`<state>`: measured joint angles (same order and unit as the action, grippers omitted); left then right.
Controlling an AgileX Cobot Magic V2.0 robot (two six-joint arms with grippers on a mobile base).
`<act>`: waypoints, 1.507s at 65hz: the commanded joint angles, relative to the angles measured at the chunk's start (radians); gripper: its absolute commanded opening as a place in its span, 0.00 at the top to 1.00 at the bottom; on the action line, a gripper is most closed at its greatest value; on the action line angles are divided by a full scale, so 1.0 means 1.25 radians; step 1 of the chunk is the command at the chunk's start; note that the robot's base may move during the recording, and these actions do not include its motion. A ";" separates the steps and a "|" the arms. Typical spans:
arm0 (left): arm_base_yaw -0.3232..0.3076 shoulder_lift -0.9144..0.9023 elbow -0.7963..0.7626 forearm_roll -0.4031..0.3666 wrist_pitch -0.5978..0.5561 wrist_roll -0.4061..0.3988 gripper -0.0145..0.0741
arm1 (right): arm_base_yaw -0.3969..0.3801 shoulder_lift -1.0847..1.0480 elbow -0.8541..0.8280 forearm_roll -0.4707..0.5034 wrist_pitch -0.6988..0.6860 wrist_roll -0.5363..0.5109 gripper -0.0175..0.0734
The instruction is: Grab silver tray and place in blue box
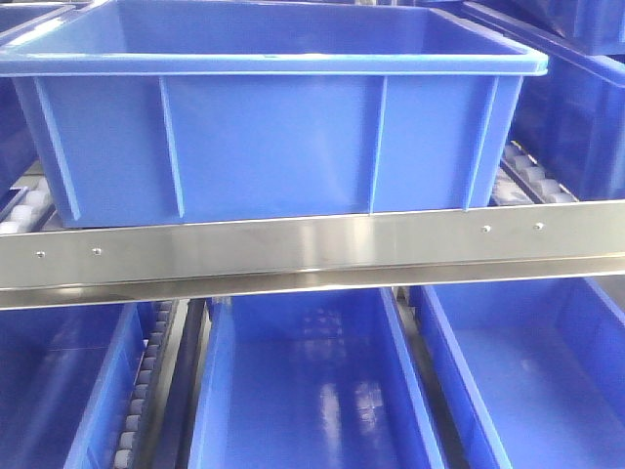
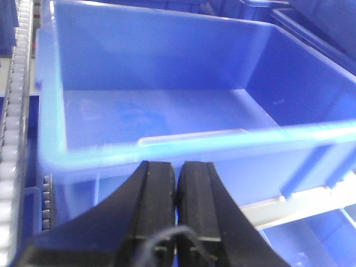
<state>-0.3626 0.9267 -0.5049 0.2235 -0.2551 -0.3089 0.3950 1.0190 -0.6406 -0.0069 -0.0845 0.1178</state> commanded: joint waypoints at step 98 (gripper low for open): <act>0.001 -0.537 0.282 -0.003 -0.075 -0.003 0.84 | -0.269 -0.837 0.520 -0.016 -0.017 -0.007 0.75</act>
<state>-0.3626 0.2500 -0.1244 0.2235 -0.2633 -0.3089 0.0660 -0.0086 0.0281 -0.0114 -0.0187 0.1159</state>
